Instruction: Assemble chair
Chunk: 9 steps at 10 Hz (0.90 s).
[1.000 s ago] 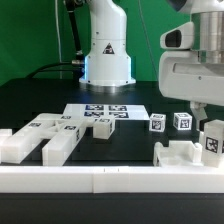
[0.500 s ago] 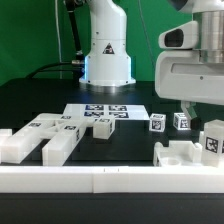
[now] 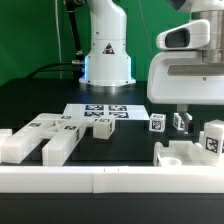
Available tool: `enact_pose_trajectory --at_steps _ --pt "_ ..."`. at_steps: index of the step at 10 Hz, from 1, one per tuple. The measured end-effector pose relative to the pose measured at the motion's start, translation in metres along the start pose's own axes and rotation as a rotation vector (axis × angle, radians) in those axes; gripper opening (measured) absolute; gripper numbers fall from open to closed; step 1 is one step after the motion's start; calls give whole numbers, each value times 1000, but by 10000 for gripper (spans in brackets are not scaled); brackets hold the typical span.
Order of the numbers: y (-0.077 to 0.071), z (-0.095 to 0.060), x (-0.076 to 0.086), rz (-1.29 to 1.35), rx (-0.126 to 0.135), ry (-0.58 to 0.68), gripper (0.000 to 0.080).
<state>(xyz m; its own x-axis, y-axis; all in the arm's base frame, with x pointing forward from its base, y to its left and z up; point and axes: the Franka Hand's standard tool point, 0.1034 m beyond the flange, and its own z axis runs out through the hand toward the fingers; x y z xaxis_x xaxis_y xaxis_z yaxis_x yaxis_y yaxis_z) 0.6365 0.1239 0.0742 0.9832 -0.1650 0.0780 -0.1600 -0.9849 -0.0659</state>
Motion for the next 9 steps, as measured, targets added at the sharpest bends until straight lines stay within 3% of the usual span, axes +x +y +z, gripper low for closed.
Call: enact_pose_trajectory --at_steps 9 --pt "2 0 0 -504 -25 0 649"
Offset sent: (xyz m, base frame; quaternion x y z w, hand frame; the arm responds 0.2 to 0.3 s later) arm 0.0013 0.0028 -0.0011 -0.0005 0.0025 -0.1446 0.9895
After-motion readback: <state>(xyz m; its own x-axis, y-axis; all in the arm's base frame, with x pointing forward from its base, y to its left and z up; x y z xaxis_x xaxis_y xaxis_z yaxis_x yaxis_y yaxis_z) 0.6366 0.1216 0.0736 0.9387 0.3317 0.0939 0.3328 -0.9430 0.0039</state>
